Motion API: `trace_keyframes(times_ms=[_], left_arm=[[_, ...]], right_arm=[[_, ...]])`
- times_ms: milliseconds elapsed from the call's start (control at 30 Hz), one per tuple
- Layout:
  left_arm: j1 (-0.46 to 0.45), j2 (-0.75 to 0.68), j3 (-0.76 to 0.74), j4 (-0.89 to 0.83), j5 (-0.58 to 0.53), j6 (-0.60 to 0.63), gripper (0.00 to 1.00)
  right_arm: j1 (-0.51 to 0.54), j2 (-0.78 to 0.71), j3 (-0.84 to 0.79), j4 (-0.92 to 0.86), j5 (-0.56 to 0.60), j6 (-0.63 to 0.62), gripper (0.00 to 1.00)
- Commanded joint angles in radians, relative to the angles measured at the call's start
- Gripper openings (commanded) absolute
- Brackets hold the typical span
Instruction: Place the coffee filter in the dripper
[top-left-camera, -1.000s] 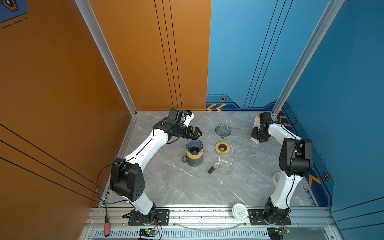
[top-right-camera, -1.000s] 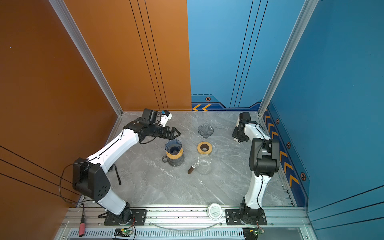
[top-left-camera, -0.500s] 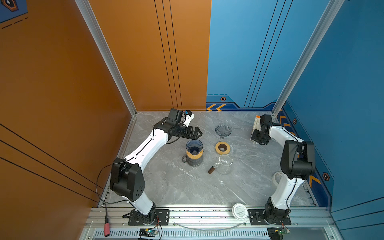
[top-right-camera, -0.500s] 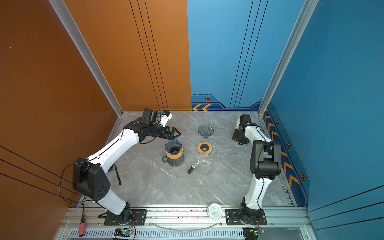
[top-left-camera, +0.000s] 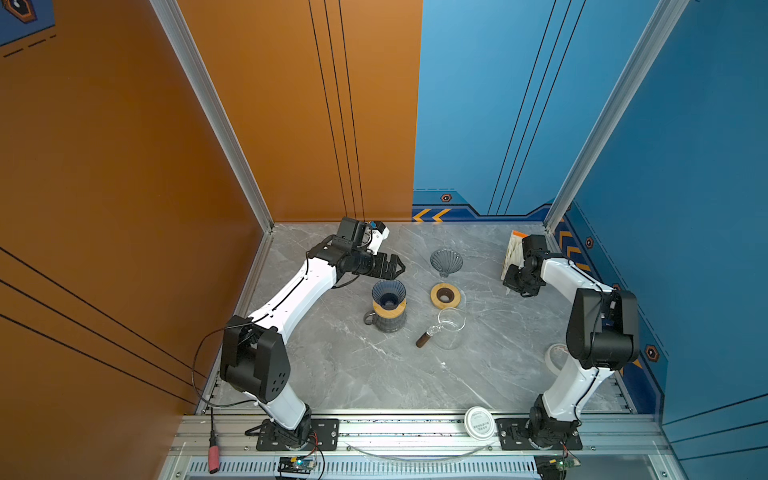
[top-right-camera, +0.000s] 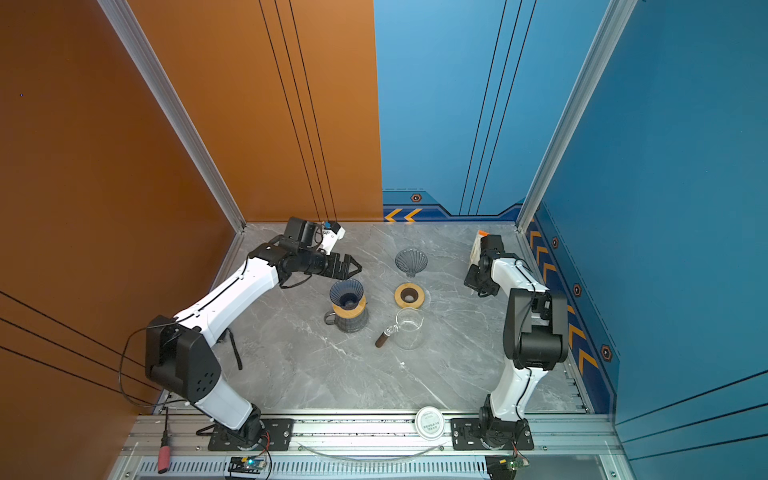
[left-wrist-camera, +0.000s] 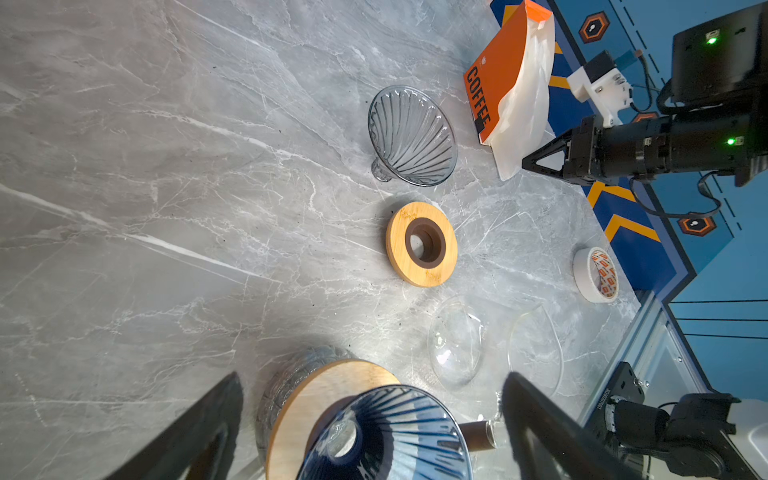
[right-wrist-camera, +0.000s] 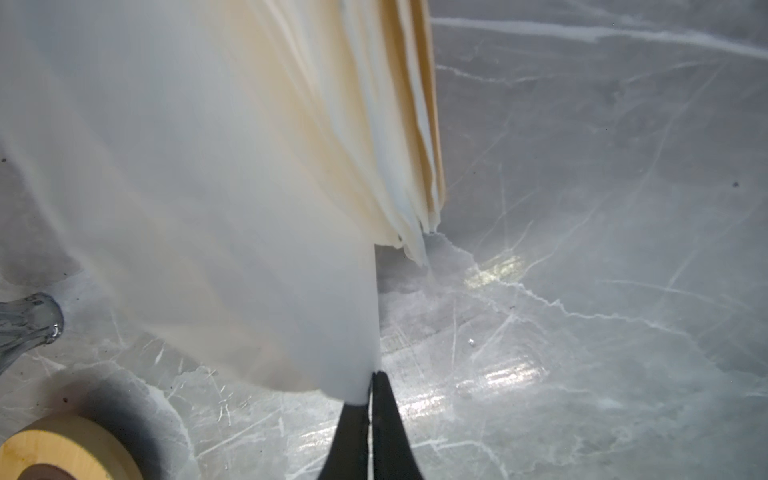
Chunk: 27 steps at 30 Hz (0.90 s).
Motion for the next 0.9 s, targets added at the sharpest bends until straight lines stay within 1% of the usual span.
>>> trace_keyframes(times_ms=[0,100,233,333,433,533,767,867], left_arm=[[-0.007,0.001,0.009,-0.016,-0.005,0.005,0.98],[-0.007,0.0,0.01,-0.015,-0.005,0.004,0.98],[-0.007,-0.002,0.014,-0.016,-0.005,0.004,0.98],[-0.009,-0.002,0.014,-0.015,-0.005,0.003,0.98],[-0.009,-0.001,0.016,-0.015,-0.003,0.005,0.98],[-0.01,0.002,0.021,-0.016,-0.002,0.006,0.98],[-0.011,0.002,0.025,-0.016,0.0,0.008,0.98],[-0.012,0.002,0.026,-0.016,-0.002,0.006,0.98]], right_arm=[[0.002,-0.042,-0.021,-0.033,-0.004,0.012,0.09],[0.001,-0.061,-0.017,-0.033,-0.004,0.011,0.15],[0.001,-0.106,-0.011,-0.033,-0.012,-0.002,0.2],[-0.001,-0.151,-0.022,-0.033,0.005,-0.008,0.25],[-0.002,-0.193,-0.043,-0.025,0.044,-0.019,0.26],[-0.005,-0.208,-0.059,-0.007,0.055,-0.029,0.26],[-0.008,-0.156,-0.074,0.044,0.042,-0.037,0.25],[-0.007,-0.129,-0.073,0.071,0.037,-0.034,0.23]])
